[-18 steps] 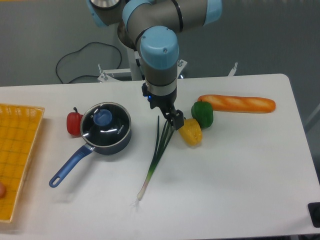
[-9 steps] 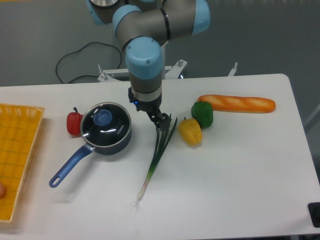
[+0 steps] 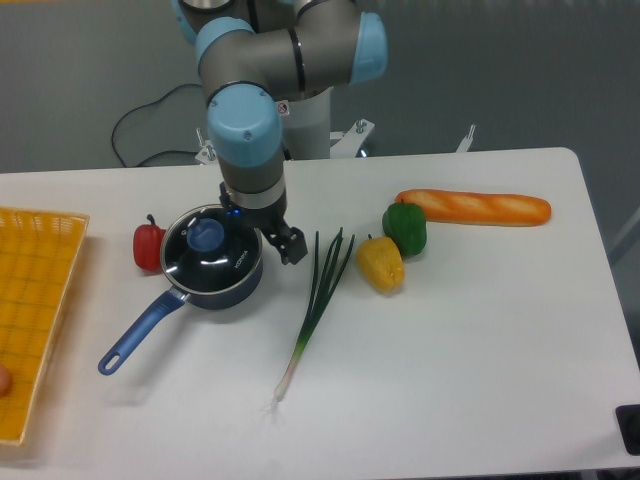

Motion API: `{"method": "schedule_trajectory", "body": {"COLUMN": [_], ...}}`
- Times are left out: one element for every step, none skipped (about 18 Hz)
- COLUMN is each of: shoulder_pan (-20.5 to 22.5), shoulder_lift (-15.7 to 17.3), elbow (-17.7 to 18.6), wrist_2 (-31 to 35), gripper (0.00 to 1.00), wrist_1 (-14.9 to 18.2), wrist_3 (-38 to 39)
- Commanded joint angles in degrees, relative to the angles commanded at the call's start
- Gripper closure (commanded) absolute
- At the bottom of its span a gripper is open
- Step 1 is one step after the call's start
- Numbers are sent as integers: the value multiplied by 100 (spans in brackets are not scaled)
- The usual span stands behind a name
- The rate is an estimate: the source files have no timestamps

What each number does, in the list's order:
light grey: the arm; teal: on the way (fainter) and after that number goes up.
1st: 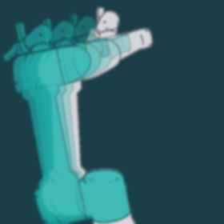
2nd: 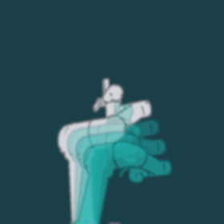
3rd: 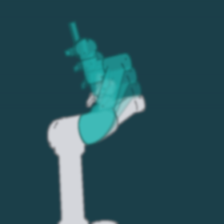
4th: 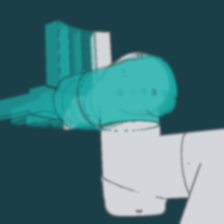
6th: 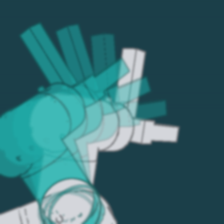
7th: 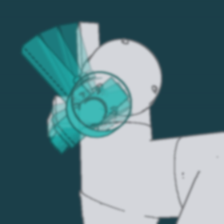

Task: Open the lid
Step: 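Lower the gripper onto the blue knob of the glass lid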

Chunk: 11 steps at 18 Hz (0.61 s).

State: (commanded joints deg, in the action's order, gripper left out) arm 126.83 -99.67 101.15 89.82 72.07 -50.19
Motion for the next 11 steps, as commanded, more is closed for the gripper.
{"method": "schedule_trajectory", "body": {"shoulder_pan": [-61,-114,-150,-150,-159,-194,-255,-290,-317,-343,-413], "shoulder_lift": [9,9,26,44,62,70,79,79,71,70,62], "elbow": [79,167,237,308,335,291,265,265,273,273,256], "wrist_2": [0,0,9,0,0,0,0,0,9,9,9], "gripper": [0,0,0,0,0,0,0,0,0,0,0], "wrist_1": [-9,-26,-140,-289,-395,-404,-405,-405,-405,-405,-413], "wrist_3": [27,36,53,97,176,264,343,396,414,431,545]}}
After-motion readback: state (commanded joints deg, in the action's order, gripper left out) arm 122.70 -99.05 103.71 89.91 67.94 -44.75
